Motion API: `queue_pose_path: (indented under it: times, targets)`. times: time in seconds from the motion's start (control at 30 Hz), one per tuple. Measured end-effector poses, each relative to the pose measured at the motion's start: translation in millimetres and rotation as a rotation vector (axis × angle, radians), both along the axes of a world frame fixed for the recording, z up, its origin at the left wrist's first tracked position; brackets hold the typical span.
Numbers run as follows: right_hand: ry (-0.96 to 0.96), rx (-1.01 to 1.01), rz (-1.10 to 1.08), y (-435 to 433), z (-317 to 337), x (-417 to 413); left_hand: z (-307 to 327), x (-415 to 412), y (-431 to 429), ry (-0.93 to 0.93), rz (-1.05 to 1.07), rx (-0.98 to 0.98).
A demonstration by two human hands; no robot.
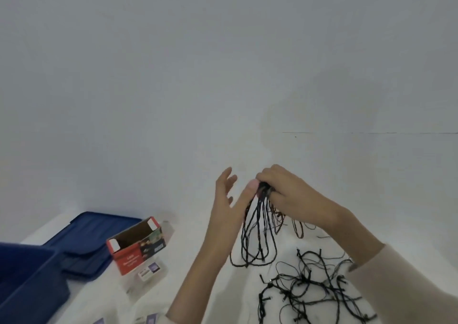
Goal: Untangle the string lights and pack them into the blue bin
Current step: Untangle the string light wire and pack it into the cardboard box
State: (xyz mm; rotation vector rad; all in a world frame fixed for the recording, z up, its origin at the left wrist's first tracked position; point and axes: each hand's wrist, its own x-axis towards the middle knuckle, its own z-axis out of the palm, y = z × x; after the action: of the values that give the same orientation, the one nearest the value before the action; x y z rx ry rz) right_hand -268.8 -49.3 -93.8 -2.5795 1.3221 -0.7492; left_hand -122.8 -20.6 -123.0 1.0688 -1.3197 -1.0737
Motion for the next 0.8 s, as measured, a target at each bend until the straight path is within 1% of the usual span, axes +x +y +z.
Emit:
queue_pose_path:
  times: [0.07,0.13,0.17,0.2,0.27,0.3,0.33,0.43,0.47,0.57,0.63,0.7,0.77,0.8]
  targets:
    - [-0.052,-0.049,0.076,3,-5,9,0,-13,2,-0.014,-0.107,-0.042]
    - [-0.13,-0.061,0.082,7,-10,16,-7,-19,2,0.099,-0.216,-0.016]
    - [-0.129,-0.044,0.05,7,-12,18,-12,-20,1,0.164,-0.286,0.013]
    - [-0.094,-0.034,0.011,8,-14,21,-16,-20,1,0.216,-0.361,0.052]
    - [0.081,-0.011,-0.054,8,-17,23,-21,-14,5,0.246,-0.507,0.154]
    - [0.141,0.033,-0.065,7,-18,22,-23,-10,6,0.209,-0.54,0.2]
    - [0.139,0.108,-0.06,6,-19,20,-26,-6,7,0.16,-0.552,0.229]
    - [-0.089,0.363,-0.028,8,-22,11,-33,4,8,0.058,-0.584,0.296]
    - [-0.141,0.408,-0.031,9,-23,9,-34,8,7,0.009,-0.584,0.307]
    - [-0.215,0.558,-0.077,10,-32,3,-43,21,8,-0.159,-0.595,0.323]
    - [-0.35,0.687,-0.069,11,-43,1,-48,28,8,-0.251,-0.594,0.351]
    - [-0.541,0.772,-0.042,13,-52,1,-54,33,8,-0.267,-0.575,0.391]
    - [-0.755,0.853,-0.042,12,-63,4,-58,34,9,-0.183,-0.51,0.403]
    - [-0.853,0.897,-0.054,12,-69,7,-61,33,10,-0.1,-0.461,0.4]
